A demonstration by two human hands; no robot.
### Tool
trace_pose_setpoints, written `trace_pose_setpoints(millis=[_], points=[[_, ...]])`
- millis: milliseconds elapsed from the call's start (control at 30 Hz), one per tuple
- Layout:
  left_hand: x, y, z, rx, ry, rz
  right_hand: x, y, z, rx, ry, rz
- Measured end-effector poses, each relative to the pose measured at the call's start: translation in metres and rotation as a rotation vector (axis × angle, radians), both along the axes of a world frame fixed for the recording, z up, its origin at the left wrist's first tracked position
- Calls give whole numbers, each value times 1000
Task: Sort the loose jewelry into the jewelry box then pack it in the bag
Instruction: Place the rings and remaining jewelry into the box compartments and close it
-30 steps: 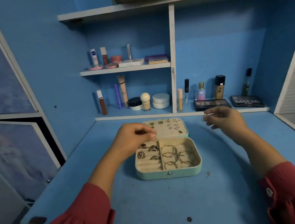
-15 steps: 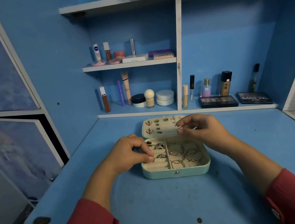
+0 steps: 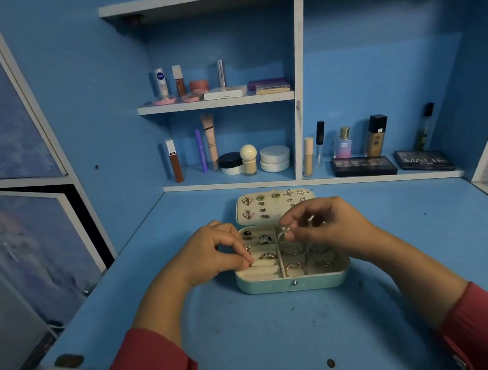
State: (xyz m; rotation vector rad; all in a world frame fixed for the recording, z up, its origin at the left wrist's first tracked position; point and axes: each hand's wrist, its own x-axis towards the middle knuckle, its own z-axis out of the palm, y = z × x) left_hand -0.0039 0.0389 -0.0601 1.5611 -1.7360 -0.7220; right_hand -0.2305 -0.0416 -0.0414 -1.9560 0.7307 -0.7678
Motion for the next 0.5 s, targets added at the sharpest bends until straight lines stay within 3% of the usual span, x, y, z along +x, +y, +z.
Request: trace_pose_setpoints(millis=[500], points=[[1, -1, -1, -32, 23, 17, 19, 24, -10, -116, 216, 45]])
